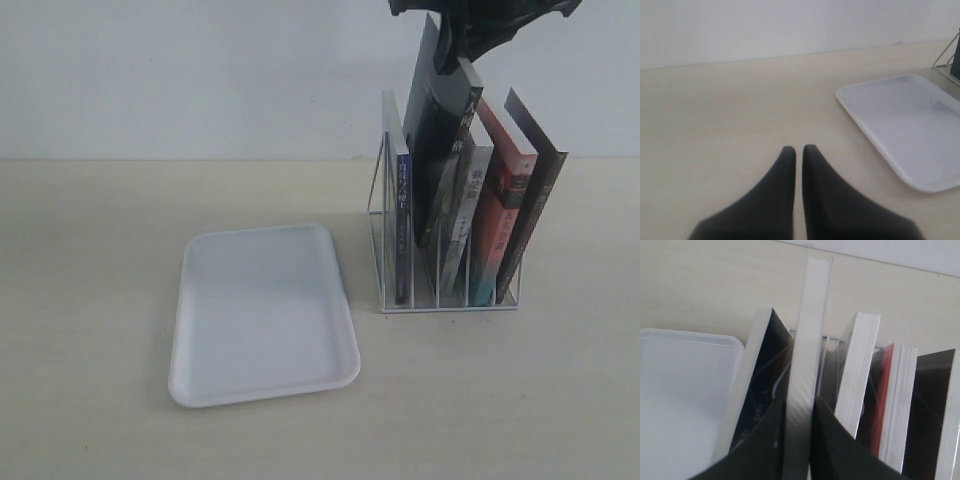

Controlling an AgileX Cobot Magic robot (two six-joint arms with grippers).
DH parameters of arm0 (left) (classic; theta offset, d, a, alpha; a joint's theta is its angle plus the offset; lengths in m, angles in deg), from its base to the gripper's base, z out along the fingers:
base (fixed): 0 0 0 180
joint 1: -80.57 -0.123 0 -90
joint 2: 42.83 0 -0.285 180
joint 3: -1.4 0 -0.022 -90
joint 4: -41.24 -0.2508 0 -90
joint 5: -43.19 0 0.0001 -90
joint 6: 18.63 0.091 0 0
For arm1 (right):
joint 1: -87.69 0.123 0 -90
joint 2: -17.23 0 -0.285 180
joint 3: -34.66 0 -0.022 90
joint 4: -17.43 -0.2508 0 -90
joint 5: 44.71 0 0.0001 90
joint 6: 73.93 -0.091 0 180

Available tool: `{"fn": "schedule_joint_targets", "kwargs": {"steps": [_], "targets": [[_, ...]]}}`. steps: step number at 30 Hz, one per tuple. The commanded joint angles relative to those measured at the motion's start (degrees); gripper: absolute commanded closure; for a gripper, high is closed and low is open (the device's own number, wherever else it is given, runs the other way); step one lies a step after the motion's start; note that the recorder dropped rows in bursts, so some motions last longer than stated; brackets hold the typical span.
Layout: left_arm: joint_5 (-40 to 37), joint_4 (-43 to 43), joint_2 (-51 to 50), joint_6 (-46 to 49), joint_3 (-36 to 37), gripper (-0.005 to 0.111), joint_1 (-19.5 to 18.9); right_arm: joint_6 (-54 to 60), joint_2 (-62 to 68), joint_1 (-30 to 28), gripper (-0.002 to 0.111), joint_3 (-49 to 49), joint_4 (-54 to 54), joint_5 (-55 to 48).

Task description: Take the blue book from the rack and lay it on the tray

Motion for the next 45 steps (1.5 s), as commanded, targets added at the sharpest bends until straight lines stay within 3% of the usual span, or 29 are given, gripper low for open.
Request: {"fn": "schedule_joint_targets", "kwargs": {"steps": [1, 5, 6, 9, 11, 25, 32, 37, 45], "targets": [[0.88, -0.05, 0.18, -0.39, -0.19, 0.102, 0.02, -0.33, 1.81, 0.05, 0.108, 0.13, 0.32, 0.95], [0.88, -0.05, 0.18, -0.39, -0.19, 0.102, 0.02, -0.64, 3.68, 0.05, 0.104, 0.13, 0.81, 0.95], [0.88, -0.05, 0.18, -0.39, -0.19, 0.102, 0.02, -0.74, 3.83, 0.05, 0.100, 0.13, 0.95, 0.95], [0.88, -0.05, 0.18, -0.39, -0.19, 0.102, 0.02, -1.73, 4.52, 0.05, 0.069, 0.13, 0.83, 0.95], [0.88, -0.05, 0.18, -0.39, -0.19, 0.102, 0.02, -1.73, 4.52, 0.05, 0.065, 0.13, 0.76, 0.95], [0.88, -0.05, 0.18, -0.39, -0.19, 0.102, 0.02, -0.97, -3.42, 1.02, 0.065, 0.13, -3.73, 0.95], [0.88, -0.05, 0.18, -0.39, -0.19, 0.102, 0.02, -2.20, -2.12, 9.04, 0.065, -1.79, 6.03, 0.95], [0.88, -0.05, 0.18, -0.39, -0.19, 0.102, 0.02, -4.16, -1.96, 9.04, 0.065, -7.96, 7.81, 0.95], [0.88, -0.05, 0.18, -0.39, -0.19, 0.102, 0.02, -4.39, 0.06, 9.04, 0.065, -8.35, 6.79, 0.95]]}}
